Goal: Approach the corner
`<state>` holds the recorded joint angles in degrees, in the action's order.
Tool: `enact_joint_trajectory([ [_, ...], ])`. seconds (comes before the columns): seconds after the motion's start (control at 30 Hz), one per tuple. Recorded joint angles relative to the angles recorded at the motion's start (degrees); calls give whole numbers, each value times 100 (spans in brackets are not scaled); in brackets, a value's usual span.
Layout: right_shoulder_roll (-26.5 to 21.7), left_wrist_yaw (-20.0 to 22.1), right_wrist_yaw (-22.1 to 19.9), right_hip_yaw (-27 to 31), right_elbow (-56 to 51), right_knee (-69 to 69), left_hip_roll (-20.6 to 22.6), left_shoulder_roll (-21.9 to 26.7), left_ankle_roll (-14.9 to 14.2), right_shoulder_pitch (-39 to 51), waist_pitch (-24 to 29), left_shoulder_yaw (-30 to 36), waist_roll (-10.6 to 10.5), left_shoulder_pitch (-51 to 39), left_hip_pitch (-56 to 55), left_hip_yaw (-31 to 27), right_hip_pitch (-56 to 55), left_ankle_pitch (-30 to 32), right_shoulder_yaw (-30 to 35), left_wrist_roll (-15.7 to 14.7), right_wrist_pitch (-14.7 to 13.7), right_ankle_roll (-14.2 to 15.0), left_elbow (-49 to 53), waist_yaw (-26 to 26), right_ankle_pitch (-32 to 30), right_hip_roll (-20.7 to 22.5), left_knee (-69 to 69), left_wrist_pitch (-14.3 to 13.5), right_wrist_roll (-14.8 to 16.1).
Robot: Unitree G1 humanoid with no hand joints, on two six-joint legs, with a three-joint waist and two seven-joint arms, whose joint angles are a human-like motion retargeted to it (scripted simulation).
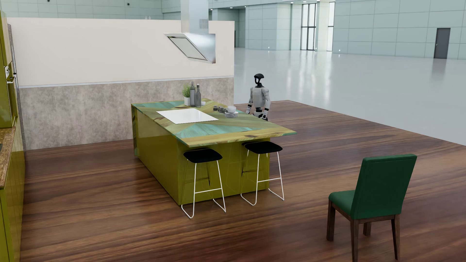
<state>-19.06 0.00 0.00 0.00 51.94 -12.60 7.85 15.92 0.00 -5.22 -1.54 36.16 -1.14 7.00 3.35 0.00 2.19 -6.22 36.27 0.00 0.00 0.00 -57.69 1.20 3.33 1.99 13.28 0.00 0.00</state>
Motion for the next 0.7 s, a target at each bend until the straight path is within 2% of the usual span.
enact_joint_trajectory([
  [0.23,9,0,0,0,60,14,3,57,0,68,-4,259,27,-114,54,0,65,35,66,0,0,0,-97,-137,1,31,-30,0,0],
  [0.7,-18,0,0,0,1,55,10,127,0,137,43,290,112,-243,-62,0,-23,169,310,0,0,0,-114,-369,-56,66,-91,0,0],
])
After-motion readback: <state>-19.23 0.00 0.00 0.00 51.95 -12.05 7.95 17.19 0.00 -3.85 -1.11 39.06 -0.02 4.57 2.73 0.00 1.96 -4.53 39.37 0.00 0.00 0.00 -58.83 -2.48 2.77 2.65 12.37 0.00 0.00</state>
